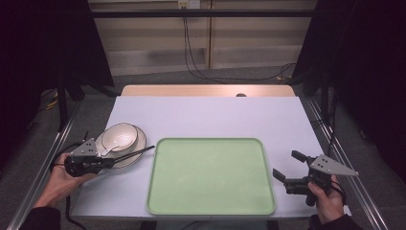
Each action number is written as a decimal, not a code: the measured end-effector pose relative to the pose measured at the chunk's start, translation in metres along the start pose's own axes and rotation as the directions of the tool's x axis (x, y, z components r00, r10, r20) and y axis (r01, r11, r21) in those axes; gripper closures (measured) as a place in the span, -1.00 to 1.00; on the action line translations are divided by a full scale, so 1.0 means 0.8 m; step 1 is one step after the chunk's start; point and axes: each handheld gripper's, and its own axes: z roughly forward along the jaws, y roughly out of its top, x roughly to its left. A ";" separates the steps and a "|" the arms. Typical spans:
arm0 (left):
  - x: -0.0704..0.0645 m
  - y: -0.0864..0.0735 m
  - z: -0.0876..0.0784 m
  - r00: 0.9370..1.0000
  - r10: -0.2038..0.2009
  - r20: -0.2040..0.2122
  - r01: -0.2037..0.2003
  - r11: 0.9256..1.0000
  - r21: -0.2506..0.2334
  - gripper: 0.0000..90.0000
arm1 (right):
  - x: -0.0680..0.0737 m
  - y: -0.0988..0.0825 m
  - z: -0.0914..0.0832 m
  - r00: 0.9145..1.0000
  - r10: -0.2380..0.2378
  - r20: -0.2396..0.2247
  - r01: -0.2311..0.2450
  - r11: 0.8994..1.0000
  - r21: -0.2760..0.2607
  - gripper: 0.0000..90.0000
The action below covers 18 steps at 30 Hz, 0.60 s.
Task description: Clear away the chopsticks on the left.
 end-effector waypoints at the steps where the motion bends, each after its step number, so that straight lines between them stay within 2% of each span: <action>1: 0.000 0.000 0.000 1.000 -0.003 0.005 0.003 1.000 -0.002 0.90 | 0.000 0.000 0.001 1.000 0.000 -0.003 0.000 1.000 0.003 -0.96; 2: 0.000 0.000 0.000 1.000 -0.008 0.019 0.008 1.000 -0.005 0.90 | 0.000 0.000 0.001 1.000 0.000 -0.003 0.000 1.000 0.003 -0.96; 3: -0.002 0.000 0.001 1.000 -0.021 0.012 0.021 1.000 -0.020 0.91 | 0.000 0.000 0.001 1.000 0.000 -0.004 0.000 1.000 0.004 -0.97; 4: -0.001 0.001 -0.001 1.000 -0.014 0.023 0.014 1.000 -0.006 0.91 | 0.000 0.000 0.000 1.000 0.002 -0.003 -0.002 1.000 0.003 -0.97; 11: 0.000 0.005 -0.006 0.998 -0.052 0.042 0.054 0.998 -0.040 0.91 | 0.000 0.000 0.000 1.000 0.002 -0.003 -0.002 1.000 0.002 -0.97; 12: -0.002 0.005 -0.006 0.997 -0.071 0.043 0.073 0.996 -0.051 0.91 | 0.000 0.000 0.000 1.000 0.006 -0.001 -0.006 1.000 0.000 -0.96; 14: -0.003 0.007 -0.010 0.997 -0.066 0.041 0.068 0.997 -0.045 0.91 | 0.000 0.000 0.000 1.000 0.005 -0.004 -0.005 1.000 0.001 -0.97; 16: -0.006 0.007 -0.014 0.995 -0.090 0.051 0.094 0.993 -0.077 0.91 | 0.000 0.000 0.000 1.000 0.006 -0.004 -0.006 1.000 0.002 -0.97; 17: -0.009 0.007 -0.017 0.995 -0.090 0.042 0.093 0.992 -0.081 0.91 | 0.000 0.000 0.001 1.000 0.008 -0.004 -0.008 1.000 0.001 -0.97; 18: -0.011 0.008 -0.020 0.995 -0.092 0.034 0.094 0.994 -0.065 0.91 | 0.000 0.000 0.000 1.000 0.010 -0.005 -0.010 1.000 0.002 -0.97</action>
